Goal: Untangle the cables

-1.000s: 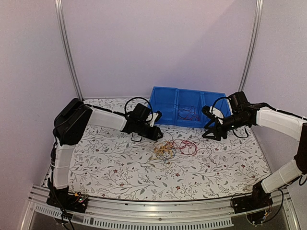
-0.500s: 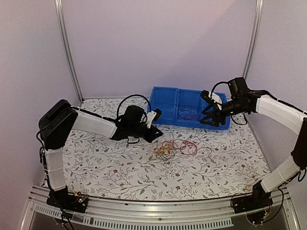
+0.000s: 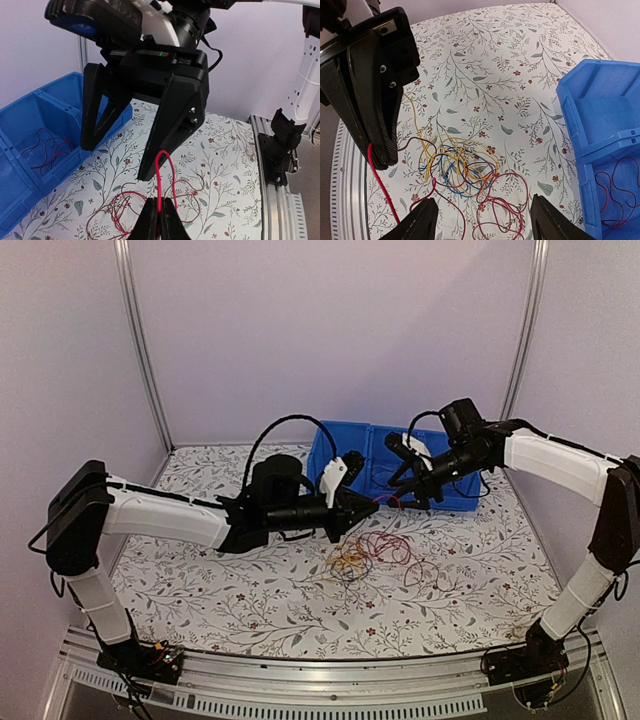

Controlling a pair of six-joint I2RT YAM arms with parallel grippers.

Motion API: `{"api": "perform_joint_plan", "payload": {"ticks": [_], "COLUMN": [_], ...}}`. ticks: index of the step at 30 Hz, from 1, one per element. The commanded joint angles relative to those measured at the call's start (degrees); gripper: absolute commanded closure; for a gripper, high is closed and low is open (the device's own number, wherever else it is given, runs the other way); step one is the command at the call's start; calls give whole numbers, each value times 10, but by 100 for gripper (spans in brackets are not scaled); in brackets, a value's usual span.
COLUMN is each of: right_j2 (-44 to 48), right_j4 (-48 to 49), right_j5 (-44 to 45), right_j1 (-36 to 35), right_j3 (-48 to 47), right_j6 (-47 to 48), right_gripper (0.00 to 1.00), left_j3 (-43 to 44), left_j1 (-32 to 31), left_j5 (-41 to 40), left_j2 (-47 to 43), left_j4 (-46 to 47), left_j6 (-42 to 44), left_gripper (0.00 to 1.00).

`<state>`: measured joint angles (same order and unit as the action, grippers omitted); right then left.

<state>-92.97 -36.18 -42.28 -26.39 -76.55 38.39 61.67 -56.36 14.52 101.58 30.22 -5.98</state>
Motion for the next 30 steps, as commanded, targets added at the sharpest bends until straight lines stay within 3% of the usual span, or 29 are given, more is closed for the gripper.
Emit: {"api": "perform_joint_plan", "payload": {"ticks": [1,5,10,14,22,30], "right_j2": [-19,-21,15,49,55,22], "right_j4": [-38,-69,-66,-112,-157,-111], "right_j5": [-39,-57,8,-11,-60,-79], "right_j1": [-20,-28,-10,18,4,-8], "right_j3": [-23,-31,-22,-45,-10,-23], "right_j6": [11,29,29,40,79,41], "right_gripper": [33,34,34,32,22,27], "left_j3": [-10,-11,-25,-31,8,27], "left_j1": [-7,-8,-8,-8,-7,-9], "left_j5": [-4,-3,-7,-33,-35,-11], "left_j2": [-11,-16,-27,-30,2,31], "left_j4": [20,20,25,24,26,62], "left_j6": [11,11,10,8,0,-21], "left_gripper": [100,100,100,100,100,100]}}
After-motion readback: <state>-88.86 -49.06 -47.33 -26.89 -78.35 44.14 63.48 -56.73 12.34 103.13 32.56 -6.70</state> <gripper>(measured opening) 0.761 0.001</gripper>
